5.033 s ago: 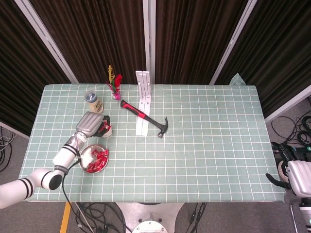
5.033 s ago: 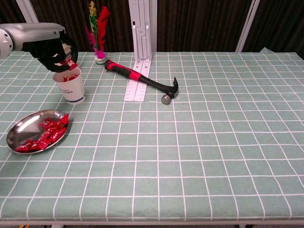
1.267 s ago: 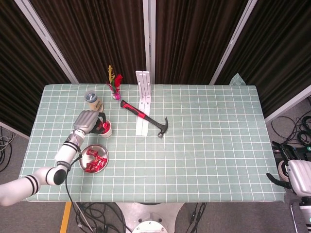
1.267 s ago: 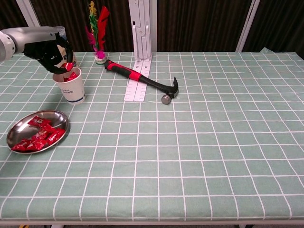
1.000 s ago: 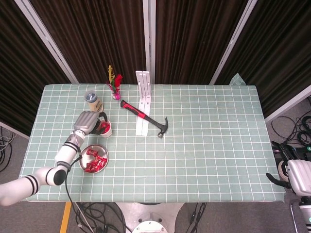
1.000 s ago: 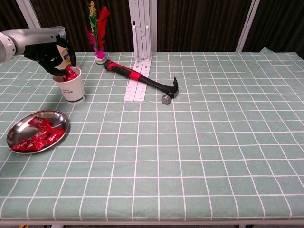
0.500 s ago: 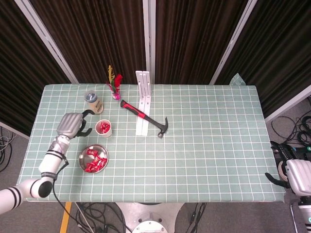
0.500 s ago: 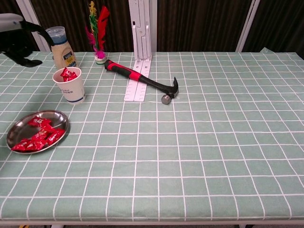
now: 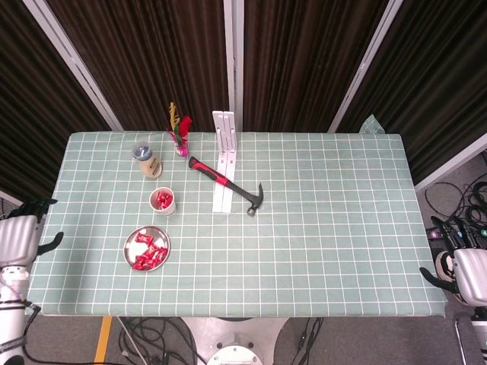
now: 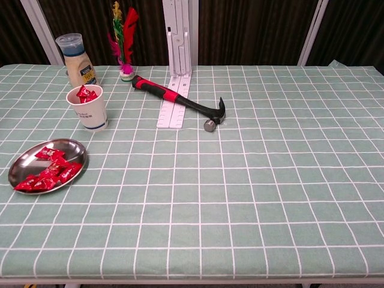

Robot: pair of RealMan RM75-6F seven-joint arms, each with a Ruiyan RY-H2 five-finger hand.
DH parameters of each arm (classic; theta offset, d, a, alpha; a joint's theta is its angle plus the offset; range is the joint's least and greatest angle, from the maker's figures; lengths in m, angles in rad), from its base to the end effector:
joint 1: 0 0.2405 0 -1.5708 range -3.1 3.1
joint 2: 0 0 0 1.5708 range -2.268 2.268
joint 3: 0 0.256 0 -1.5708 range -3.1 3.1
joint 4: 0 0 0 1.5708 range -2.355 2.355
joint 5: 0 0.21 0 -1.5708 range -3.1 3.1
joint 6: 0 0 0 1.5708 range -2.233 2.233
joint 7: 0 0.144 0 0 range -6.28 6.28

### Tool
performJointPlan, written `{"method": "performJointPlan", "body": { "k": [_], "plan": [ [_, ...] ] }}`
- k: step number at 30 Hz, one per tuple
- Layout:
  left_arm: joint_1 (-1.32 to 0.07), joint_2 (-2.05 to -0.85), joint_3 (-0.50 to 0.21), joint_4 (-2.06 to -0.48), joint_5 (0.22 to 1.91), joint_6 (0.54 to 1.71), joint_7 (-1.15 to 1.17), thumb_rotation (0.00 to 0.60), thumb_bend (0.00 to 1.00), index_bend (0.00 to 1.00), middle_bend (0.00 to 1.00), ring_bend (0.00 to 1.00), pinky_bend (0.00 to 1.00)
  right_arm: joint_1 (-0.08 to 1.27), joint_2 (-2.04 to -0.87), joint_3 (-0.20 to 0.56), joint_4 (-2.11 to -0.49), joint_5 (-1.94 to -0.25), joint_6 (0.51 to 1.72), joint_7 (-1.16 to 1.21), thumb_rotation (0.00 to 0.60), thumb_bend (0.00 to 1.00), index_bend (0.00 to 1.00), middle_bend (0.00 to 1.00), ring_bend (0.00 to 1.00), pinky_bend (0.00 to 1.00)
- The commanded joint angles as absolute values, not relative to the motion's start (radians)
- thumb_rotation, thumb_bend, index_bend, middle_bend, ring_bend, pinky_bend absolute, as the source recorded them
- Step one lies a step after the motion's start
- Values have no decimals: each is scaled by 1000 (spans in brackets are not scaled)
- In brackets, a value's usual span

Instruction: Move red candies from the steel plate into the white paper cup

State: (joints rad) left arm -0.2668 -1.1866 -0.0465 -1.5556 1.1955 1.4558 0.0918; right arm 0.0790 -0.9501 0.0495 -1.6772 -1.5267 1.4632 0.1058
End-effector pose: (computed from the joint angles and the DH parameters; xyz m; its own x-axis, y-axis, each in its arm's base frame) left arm -0.3204 0.2363 0.1541 0.4363 -0.0220 0.8995 0.8935 0.1287 -0.4303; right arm -0.3072 -0.1788 0.2022 0.3957 -0.0227 0.9181 -0.9182 -0.0278 0.3950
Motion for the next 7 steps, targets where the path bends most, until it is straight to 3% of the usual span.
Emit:
{"method": "performJointPlan", "body": {
  "k": [1, 7],
  "plan": [
    [-195, -1158, 2, -1586, 1256, 1536, 104, 600, 250, 299, 313, 238, 309, 78, -959, 49, -1666, -1532, 1468, 111, 600, 109, 51, 150, 0, 124],
    [-125, -1148, 31, -1632, 1313, 1601, 121, 600, 250, 299, 313, 238, 308, 72, -976, 44, -1650, -1544, 1481, 117, 600, 109, 49, 147, 0, 123]
  ]
}}
